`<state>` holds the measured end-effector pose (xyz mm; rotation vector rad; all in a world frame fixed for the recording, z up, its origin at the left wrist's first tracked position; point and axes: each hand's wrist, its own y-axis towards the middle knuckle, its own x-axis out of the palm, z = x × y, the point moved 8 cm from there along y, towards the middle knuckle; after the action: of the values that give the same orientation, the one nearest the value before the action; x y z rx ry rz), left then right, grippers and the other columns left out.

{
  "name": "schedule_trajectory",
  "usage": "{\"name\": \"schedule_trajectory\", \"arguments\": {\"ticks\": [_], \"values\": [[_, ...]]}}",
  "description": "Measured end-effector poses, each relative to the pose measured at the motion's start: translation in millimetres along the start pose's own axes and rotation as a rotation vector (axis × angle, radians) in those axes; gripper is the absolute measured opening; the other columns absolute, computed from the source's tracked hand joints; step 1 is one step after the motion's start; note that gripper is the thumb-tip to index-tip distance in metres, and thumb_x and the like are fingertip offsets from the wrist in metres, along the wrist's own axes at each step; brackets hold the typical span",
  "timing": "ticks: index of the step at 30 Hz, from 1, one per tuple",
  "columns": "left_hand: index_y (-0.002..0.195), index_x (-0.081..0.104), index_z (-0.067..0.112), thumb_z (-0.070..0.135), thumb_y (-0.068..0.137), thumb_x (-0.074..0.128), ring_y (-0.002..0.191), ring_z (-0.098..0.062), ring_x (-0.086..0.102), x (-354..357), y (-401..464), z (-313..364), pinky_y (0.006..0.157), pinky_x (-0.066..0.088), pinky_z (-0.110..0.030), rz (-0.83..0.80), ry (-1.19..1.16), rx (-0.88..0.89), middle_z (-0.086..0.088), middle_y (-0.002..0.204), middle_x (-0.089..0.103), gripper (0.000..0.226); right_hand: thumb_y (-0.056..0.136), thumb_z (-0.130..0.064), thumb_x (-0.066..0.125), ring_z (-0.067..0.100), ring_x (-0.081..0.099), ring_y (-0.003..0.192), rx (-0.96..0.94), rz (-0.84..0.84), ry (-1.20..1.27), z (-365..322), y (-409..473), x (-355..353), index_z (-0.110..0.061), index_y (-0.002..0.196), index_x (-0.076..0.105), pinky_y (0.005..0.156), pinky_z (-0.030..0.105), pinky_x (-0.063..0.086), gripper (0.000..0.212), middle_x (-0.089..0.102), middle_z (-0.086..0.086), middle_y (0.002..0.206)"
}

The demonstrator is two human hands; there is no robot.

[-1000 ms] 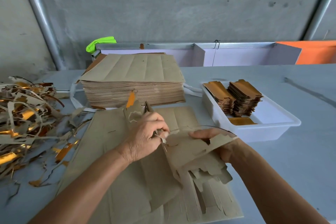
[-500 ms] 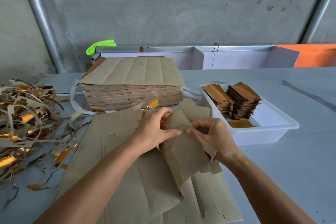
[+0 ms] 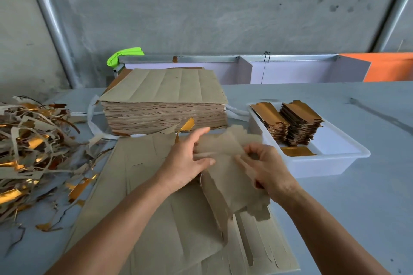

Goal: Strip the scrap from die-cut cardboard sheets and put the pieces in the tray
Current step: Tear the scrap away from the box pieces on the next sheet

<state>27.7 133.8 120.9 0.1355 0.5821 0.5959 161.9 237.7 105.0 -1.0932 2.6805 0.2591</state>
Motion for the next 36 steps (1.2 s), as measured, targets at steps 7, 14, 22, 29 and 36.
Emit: {"name": "schedule_trajectory", "arguments": {"ticks": [7, 14, 22, 29, 36], "values": [[0.119, 0.056, 0.015, 0.056, 0.078, 0.061, 0.064, -0.005, 0.050, 32, -30, 7, 0.066, 0.050, -0.032, -0.253, 0.109, 0.067, -0.002, 0.086, 0.062, 0.059, 0.096, -0.017, 0.045, 0.013, 0.045, 0.067, 0.028, 0.417, 0.083, 11, 2, -31, -0.008, 0.094, 0.045, 0.046, 0.019, 0.040, 0.009, 0.048, 0.007, 0.086], [0.146, 0.008, 0.027, 0.071, 0.050, 0.074, 0.121, -0.006, 0.046, 51, -45, 7, 0.096, 0.039, -0.014, -0.144, 0.353, 0.047, 0.008, 0.140, 0.041, 0.124, 0.084, -0.002, 0.063, 0.012, 0.063, 0.062, 0.004, 0.332, 0.330, 7, -2, -16, -0.015, 0.099, 0.053, 0.050, 0.030, 0.054, 0.023, 0.064, -0.002, 0.080], [0.124, 0.037, 0.024, 0.075, 0.049, 0.071, 0.083, 0.001, 0.057, 49, -41, -13, 0.063, 0.049, -0.016, -0.194, 0.252, -0.125, 0.013, 0.094, 0.057, 0.097, 0.077, 0.009, 0.067, 0.019, 0.064, 0.096, -0.058, 0.282, 0.631, 5, 4, -22, -0.014, 0.126, 0.046, 0.065, 0.032, 0.057, 0.058, 0.062, 0.003, 0.108], [0.059, 0.040, 0.030, 0.037, 0.073, 0.071, 0.057, 0.001, 0.044, 47, -48, -8, 0.050, 0.029, -0.010, -0.145, 0.515, 0.086, 0.014, 0.062, 0.045, 0.034, 0.071, 0.009, 0.071, 0.022, 0.065, 0.094, 0.089, 0.425, 0.819, 23, 12, -32, -0.002, 0.122, 0.053, 0.074, 0.033, 0.056, 0.055, 0.066, 0.009, 0.108], [0.103, 0.064, 0.023, 0.010, 0.078, 0.070, 0.078, 0.002, 0.059, 27, -52, -17, 0.072, 0.049, -0.014, -0.141, 0.305, 0.091, 0.014, 0.086, 0.063, 0.029, 0.071, 0.016, 0.068, 0.034, 0.057, 0.110, -0.006, 0.457, 0.579, 18, 16, -70, -0.005, 0.133, 0.044, 0.068, 0.035, 0.053, 0.070, 0.057, 0.018, 0.123]]}}
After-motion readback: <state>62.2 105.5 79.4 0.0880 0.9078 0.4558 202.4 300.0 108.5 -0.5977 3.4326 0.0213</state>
